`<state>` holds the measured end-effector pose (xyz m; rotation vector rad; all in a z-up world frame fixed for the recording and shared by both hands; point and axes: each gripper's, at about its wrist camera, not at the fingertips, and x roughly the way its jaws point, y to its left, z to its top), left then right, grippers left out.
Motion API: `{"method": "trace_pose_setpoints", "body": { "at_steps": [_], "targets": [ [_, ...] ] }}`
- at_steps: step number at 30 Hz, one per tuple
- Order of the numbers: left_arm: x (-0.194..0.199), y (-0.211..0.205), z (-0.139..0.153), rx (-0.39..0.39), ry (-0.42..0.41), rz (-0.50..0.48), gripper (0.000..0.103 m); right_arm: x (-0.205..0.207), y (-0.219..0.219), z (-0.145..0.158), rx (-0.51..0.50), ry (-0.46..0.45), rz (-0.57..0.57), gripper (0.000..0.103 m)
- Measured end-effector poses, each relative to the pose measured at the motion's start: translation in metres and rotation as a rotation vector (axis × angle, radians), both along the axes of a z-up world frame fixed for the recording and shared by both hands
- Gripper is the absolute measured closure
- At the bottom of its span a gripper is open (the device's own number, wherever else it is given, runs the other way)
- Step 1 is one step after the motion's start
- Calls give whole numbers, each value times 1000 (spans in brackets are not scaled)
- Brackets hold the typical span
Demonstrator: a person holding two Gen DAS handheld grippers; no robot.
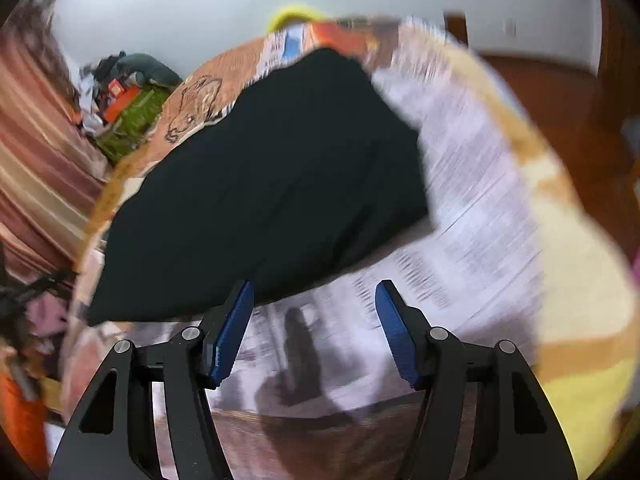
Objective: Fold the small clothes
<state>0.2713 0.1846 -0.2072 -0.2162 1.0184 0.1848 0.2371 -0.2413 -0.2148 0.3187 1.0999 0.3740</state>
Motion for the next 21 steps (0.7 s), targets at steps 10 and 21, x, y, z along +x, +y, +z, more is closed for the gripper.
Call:
{"method": "trace_pose_setpoints", "body": {
  "at_steps": [10, 21],
  "targets": [
    [78, -4, 6, 112, -25, -83, 31, 45, 1, 1, -24, -67, -46, 92],
    [212, -17, -44, 6, 27, -257, 18, 115, -33, 18, -180, -130, -48, 94]
  ]
}}
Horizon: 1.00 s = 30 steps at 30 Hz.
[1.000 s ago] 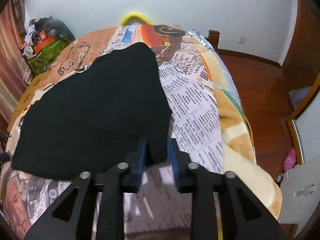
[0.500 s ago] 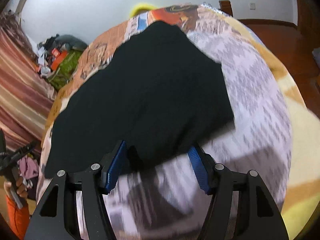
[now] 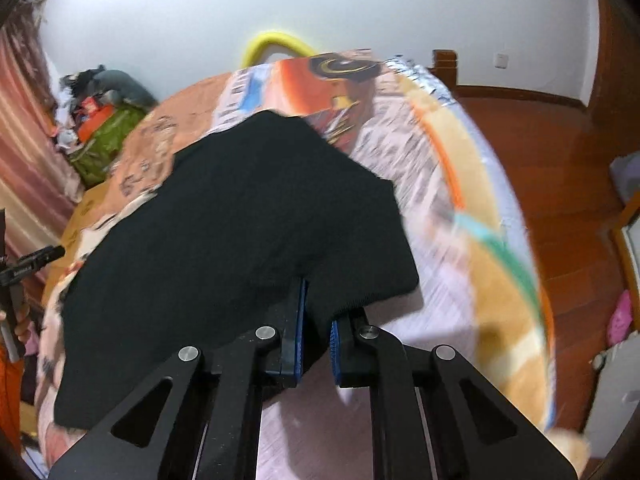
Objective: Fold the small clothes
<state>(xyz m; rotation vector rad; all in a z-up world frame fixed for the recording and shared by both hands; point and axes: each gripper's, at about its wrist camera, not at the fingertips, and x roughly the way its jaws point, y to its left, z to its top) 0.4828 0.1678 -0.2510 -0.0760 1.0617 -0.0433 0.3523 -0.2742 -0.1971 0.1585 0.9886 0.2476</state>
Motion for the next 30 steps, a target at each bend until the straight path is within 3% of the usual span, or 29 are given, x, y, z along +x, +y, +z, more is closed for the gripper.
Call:
{"method": "trace_pose_setpoints", "body": {
  "at_steps": [4, 6, 7, 9, 10, 11, 13, 14, 23, 30],
  "targets": [
    [24, -15, -37, -146, 106, -72, 18, 32, 2, -6, -69, 1, -20, 94],
    [25, -27, -48, -204, 122, -114, 19, 42, 5, -7, -91, -7, -37, 93],
    [21, -33, -47, -193, 98, -125, 20, 43, 5, -5, -96, -11, -39, 93],
    [10, -44, -42, -182, 59, -170, 45, 41, 9, -3, -120, -21, -44, 90],
    [5, -49, -38, -177, 46, -197, 52, 38, 8, -1, -131, -25, -46, 84],
    [-3, -54, -34, -172, 33, -223, 67, 30, 10, 1, -137, -29, -45, 73],
    [-16, -59, -29, -132, 17, -237, 77, 23, 8, 3, -117, -35, -34, 57],
    [-24, -60, -28, -115, 14, -234, 80, 15, 9, 6, -106, -43, -26, 54],
    [-108, -37, -18, -60, 86, -83, 83, -67, 34, 28, -14, -23, 104, 50],
    [-180, -35, -18, -102, 150, -41, 83, -117, 65, 17, 36, 45, 200, 49]
  ]
}}
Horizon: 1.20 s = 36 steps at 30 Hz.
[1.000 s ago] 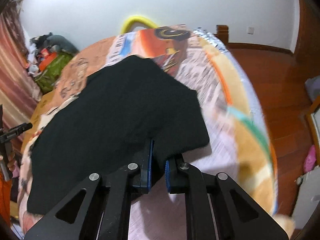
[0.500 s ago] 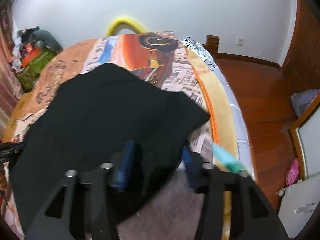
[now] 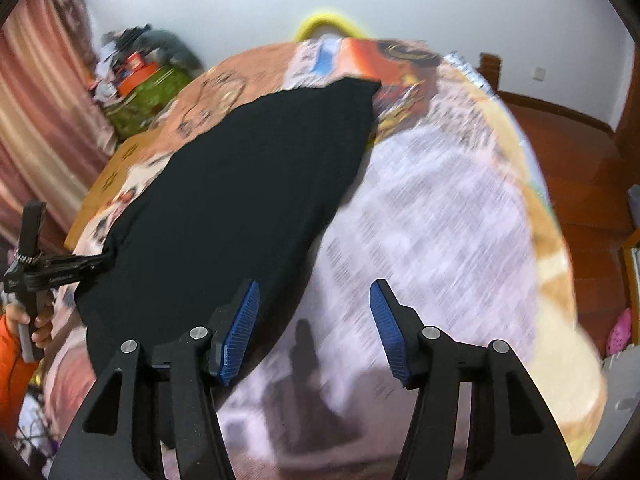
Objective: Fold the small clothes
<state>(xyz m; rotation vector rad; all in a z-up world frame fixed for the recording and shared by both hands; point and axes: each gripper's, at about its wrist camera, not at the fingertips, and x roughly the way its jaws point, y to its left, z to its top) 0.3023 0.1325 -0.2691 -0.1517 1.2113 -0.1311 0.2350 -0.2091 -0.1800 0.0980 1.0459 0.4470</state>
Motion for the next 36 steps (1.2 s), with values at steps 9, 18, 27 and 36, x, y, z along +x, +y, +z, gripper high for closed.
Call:
{"method": "trace_pose_setpoints", "body": {
  "at_steps": [9, 18, 27, 36],
  "targets": [
    [-53, -26, 20, 4, -50, -35, 83, -17, 23, -35, 38, 140, 64, 49],
    [-59, 4, 34, 119, -99, 66, 83, -20, 21, -32, 37, 105, 92, 99],
    [-73, 33, 37, 30, -96, 136, 37, -35, 4, -18, -63, 40, 31, 99],
    [-44, 12, 0, -92, 35, 115, 36, -21, 22, -33, -20, 105, 70, 48]
  ]
}}
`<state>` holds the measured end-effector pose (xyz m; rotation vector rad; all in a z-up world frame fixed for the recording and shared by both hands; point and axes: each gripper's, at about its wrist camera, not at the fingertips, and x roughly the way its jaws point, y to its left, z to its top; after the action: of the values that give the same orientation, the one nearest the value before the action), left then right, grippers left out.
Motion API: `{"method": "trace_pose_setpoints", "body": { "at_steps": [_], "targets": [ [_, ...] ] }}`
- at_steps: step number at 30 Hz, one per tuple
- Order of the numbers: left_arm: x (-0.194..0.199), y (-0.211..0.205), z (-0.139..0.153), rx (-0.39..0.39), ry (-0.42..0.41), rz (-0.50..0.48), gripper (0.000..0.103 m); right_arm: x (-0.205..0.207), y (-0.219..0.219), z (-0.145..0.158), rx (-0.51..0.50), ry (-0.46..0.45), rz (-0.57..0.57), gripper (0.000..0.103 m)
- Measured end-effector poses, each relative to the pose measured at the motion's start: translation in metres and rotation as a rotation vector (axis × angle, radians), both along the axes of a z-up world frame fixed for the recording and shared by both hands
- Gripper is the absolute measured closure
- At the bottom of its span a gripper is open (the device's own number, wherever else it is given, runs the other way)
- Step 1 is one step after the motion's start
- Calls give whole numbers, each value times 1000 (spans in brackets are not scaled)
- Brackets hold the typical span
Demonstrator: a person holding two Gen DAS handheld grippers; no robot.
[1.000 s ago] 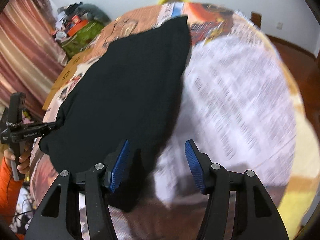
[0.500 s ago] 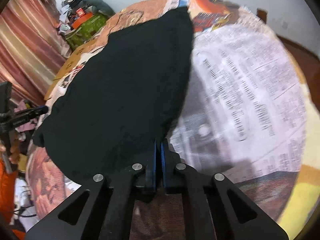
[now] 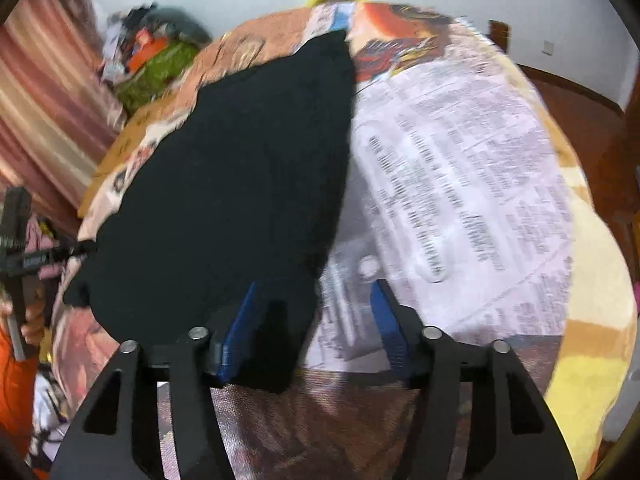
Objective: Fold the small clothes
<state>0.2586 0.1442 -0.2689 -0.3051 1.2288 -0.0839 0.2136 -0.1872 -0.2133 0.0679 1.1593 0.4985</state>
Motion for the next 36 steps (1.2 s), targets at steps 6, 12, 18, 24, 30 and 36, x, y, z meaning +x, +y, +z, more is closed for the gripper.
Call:
{"method": "trace_pose_setpoints", "body": {
  "at_steps": [6, 12, 18, 24, 30, 36],
  "targets": [
    [9, -13, -2, -60, -28, -52, 38, 4, 17, -10, 23, 1, 34, 45],
    [14, -24, -2, -39, -56, -57, 80, 13, 24, -15, 34, 17, 39, 76],
    [8, -30, 10, -12, -100, -56, 92, 4, 25, 1, 25, -20, 77, 97],
    [8, -23, 50, -21, -180, -50, 93, -3, 18, 33, 83, -92, 96, 97],
    [39, -27, 86, -24, -218, -55, 93, 12, 21, 67, 151, -175, 99, 97],
    [104, -14, 96, -93, -174, -7, 93, 53, 24, 88, 166, -232, 88, 97]
  ]
}}
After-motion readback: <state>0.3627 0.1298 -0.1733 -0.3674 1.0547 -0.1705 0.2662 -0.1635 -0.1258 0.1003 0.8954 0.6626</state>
